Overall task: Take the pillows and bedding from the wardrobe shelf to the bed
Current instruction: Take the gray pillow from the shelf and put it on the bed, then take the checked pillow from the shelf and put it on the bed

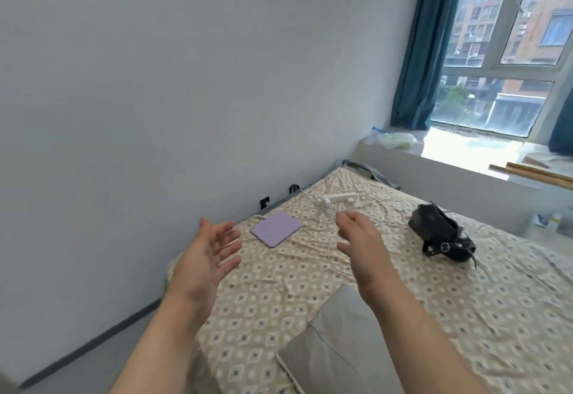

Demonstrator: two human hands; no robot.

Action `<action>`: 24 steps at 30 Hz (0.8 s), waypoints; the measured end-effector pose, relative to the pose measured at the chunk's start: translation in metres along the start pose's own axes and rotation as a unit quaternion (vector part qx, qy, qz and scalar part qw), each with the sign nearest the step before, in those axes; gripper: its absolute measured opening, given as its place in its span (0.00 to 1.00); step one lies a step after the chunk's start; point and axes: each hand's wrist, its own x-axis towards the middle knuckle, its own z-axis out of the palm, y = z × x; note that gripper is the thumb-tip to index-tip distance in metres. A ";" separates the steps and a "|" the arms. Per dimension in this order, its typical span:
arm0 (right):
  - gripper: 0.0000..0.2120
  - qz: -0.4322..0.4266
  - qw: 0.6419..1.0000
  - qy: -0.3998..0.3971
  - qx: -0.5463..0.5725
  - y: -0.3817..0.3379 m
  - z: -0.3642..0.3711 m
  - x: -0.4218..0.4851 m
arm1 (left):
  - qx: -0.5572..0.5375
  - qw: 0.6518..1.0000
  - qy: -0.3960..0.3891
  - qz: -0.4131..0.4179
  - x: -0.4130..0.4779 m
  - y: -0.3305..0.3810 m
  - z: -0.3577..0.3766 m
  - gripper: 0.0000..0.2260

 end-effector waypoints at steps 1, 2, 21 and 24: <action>0.07 -0.018 1.000 -0.024 0.005 -0.013 0.007 -0.011 | -0.005 1.000 0.015 0.018 -0.020 0.013 -0.008 0.22; 0.06 -0.035 0.998 -0.048 0.010 -0.026 0.014 -0.021 | -0.005 0.999 0.031 0.040 -0.038 0.026 -0.017 0.21; 0.10 -0.133 0.845 -0.515 0.064 -0.118 0.242 -0.314 | 0.092 0.848 0.452 0.263 -0.429 0.143 -0.250 0.30; 0.08 -0.147 0.798 -0.580 0.070 -0.130 0.281 -0.385 | 0.110 0.810 0.512 0.265 -0.503 0.156 -0.283 0.20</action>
